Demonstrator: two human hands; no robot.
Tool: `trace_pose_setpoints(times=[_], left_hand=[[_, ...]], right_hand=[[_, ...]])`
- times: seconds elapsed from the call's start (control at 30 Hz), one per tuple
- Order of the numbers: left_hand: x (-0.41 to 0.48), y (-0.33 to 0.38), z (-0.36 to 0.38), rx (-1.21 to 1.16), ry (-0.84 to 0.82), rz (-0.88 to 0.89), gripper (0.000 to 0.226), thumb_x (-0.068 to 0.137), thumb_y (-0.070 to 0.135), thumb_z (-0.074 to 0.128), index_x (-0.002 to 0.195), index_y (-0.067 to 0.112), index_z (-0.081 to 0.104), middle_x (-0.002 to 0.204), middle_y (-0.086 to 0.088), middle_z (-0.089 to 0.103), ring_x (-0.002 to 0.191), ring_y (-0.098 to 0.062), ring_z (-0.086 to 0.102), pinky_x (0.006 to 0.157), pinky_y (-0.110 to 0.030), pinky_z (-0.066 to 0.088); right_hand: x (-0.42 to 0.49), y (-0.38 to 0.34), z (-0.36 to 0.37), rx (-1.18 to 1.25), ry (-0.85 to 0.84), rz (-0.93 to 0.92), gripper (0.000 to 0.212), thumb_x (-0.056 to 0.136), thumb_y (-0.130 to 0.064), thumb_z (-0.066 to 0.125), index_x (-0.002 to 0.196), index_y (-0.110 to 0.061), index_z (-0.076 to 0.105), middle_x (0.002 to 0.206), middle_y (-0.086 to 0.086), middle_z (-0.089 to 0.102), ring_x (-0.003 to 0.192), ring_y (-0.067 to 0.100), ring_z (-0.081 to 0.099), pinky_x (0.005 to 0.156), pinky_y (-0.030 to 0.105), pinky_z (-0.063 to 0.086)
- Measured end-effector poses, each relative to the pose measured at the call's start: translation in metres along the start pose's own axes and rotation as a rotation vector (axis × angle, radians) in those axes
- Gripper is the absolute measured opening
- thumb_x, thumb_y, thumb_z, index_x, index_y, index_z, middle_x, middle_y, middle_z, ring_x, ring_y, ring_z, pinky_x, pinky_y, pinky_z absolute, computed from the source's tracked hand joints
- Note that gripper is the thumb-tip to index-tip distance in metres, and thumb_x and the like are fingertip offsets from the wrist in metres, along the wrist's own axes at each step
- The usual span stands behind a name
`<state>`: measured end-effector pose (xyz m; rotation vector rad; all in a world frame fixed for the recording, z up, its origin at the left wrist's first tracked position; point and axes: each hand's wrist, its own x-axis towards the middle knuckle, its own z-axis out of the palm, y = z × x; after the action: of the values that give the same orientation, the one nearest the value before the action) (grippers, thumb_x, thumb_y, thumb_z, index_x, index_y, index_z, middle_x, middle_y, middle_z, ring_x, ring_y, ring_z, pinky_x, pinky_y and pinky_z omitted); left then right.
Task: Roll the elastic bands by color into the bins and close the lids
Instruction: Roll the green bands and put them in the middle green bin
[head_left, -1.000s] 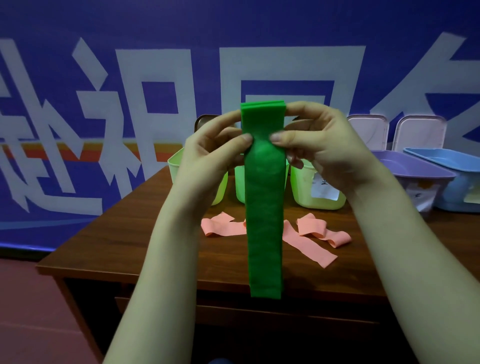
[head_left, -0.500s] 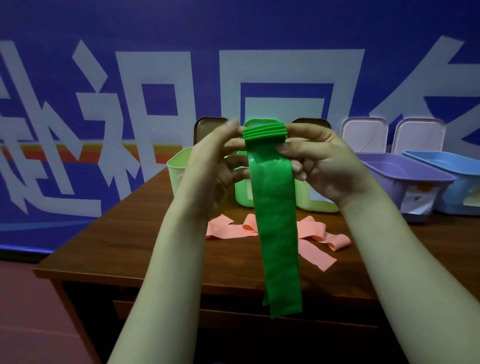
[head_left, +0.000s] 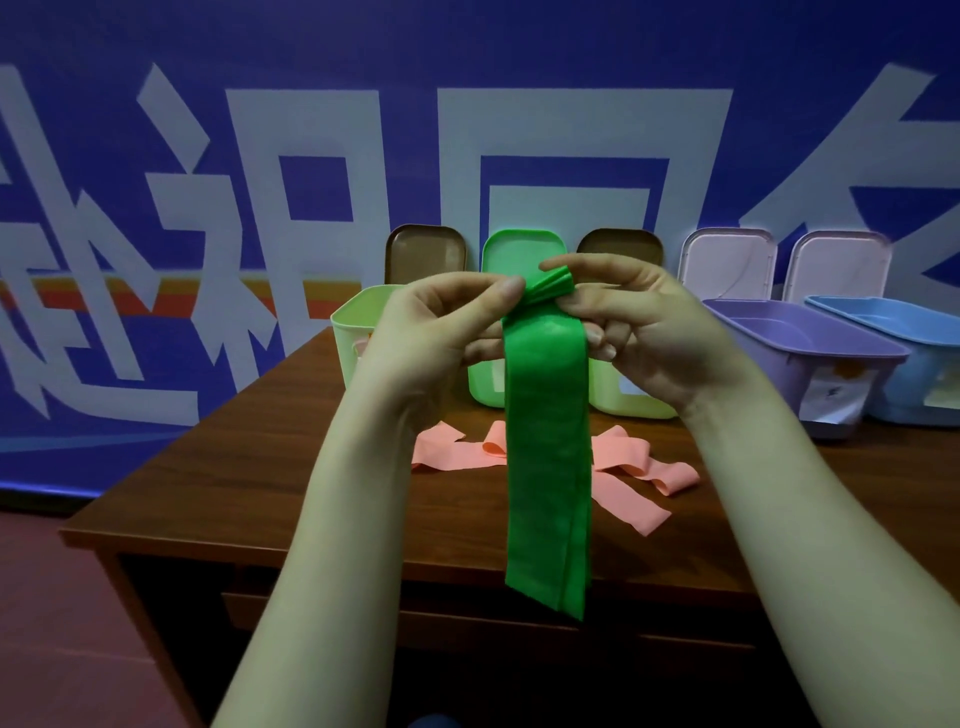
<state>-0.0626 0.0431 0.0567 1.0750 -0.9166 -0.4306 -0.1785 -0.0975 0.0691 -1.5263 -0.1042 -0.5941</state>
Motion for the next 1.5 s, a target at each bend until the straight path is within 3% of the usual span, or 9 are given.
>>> trace_pose_setpoints(times=[0.13, 0.3, 0.4, 0.57, 0.77, 1.03, 1.17, 1.33, 1.5], left_hand=[[0.001, -0.002, -0.003, 0.022, 0.019, 0.032, 0.018, 0.086, 0.009, 0.065, 0.100, 0.000, 0.068, 0.082, -0.009, 0.073, 0.074, -0.019, 0.067, 0.067, -0.025, 0.056], [-0.002, -0.003, -0.003, 0.107, 0.015, 0.098, 0.014, 0.084, 0.005, 0.067, 0.098, 0.002, 0.069, 0.079, -0.005, 0.074, 0.072, -0.014, 0.071, 0.062, -0.023, 0.056], [-0.004, -0.003, -0.002, 0.172, 0.023, 0.133, 0.017, 0.083, 0.005, 0.068, 0.100, 0.001, 0.068, 0.084, -0.013, 0.072, 0.071, -0.015, 0.070, 0.062, -0.024, 0.056], [-0.005, -0.005, -0.003, 0.265, 0.039, 0.206, 0.023, 0.083, 0.008, 0.070, 0.104, 0.001, 0.067, 0.094, -0.026, 0.069, 0.083, -0.032, 0.069, 0.068, -0.036, 0.057], [-0.001, -0.009, -0.004, 0.256, 0.037, 0.235, 0.028, 0.081, 0.007, 0.072, 0.108, 0.014, 0.064, 0.097, -0.024, 0.066, 0.083, -0.022, 0.067, 0.071, -0.022, 0.055], [-0.006, -0.008, 0.001, 0.078, 0.027, 0.132, 0.027, 0.079, 0.001, 0.070, 0.105, 0.010, 0.066, 0.098, -0.009, 0.071, 0.092, -0.016, 0.069, 0.079, -0.024, 0.056], [-0.003, -0.008, -0.001, 0.176, -0.065, -0.065, 0.030, 0.083, 0.027, 0.069, 0.108, 0.011, 0.067, 0.108, -0.009, 0.071, 0.103, -0.022, 0.067, 0.094, -0.040, 0.053], [-0.007, -0.005, 0.005, 0.219, -0.099, -0.140, 0.042, 0.084, 0.052, 0.052, 0.097, 0.016, 0.069, 0.098, -0.008, 0.074, 0.095, -0.023, 0.070, 0.084, -0.036, 0.056], [-0.003, -0.005, 0.005, 0.303, -0.056, -0.067, 0.039, 0.089, 0.047, 0.055, 0.097, 0.012, 0.072, 0.096, -0.016, 0.072, 0.094, -0.029, 0.069, 0.087, -0.044, 0.054]], right_hand=[[-0.004, -0.002, -0.006, -0.107, -0.127, -0.004, 0.036, 0.078, -0.025, 0.066, 0.113, -0.018, 0.067, 0.101, 0.015, 0.064, 0.088, 0.032, 0.054, 0.062, 0.026, 0.046], [-0.003, -0.001, 0.008, -0.377, 0.029, -0.019, 0.041, 0.082, -0.049, 0.061, 0.101, -0.013, 0.068, 0.090, 0.014, 0.066, 0.084, 0.032, 0.058, 0.068, 0.036, 0.048], [-0.003, 0.001, 0.013, -0.388, 0.028, -0.020, 0.038, 0.081, -0.041, 0.058, 0.096, -0.007, 0.068, 0.083, 0.008, 0.070, 0.075, 0.022, 0.067, 0.064, 0.027, 0.055], [-0.004, 0.003, 0.011, -0.274, 0.010, 0.040, 0.038, 0.078, -0.031, 0.060, 0.104, -0.003, 0.062, 0.069, -0.002, 0.067, 0.052, 0.006, 0.059, 0.044, 0.015, 0.044], [0.000, 0.008, 0.006, -0.167, 0.031, 0.007, 0.033, 0.074, -0.022, 0.065, 0.105, -0.011, 0.061, 0.092, 0.008, 0.073, 0.087, 0.023, 0.071, 0.071, 0.029, 0.058], [-0.002, 0.009, 0.007, -0.242, 0.073, -0.196, 0.024, 0.075, -0.012, 0.067, 0.099, -0.016, 0.065, 0.091, 0.003, 0.075, 0.089, 0.022, 0.071, 0.075, 0.037, 0.059], [-0.003, 0.008, 0.007, -0.256, 0.100, -0.275, 0.026, 0.072, -0.006, 0.068, 0.097, -0.010, 0.064, 0.085, 0.002, 0.075, 0.086, 0.022, 0.071, 0.075, 0.039, 0.060], [-0.002, 0.010, 0.004, -0.286, 0.103, -0.315, 0.026, 0.071, 0.001, 0.070, 0.095, -0.011, 0.067, 0.088, -0.003, 0.074, 0.093, 0.019, 0.070, 0.078, 0.028, 0.057], [-0.004, 0.012, 0.003, -0.340, 0.075, -0.324, 0.029, 0.072, 0.014, 0.067, 0.092, -0.008, 0.067, 0.085, -0.009, 0.073, 0.093, 0.011, 0.069, 0.081, 0.020, 0.054]])
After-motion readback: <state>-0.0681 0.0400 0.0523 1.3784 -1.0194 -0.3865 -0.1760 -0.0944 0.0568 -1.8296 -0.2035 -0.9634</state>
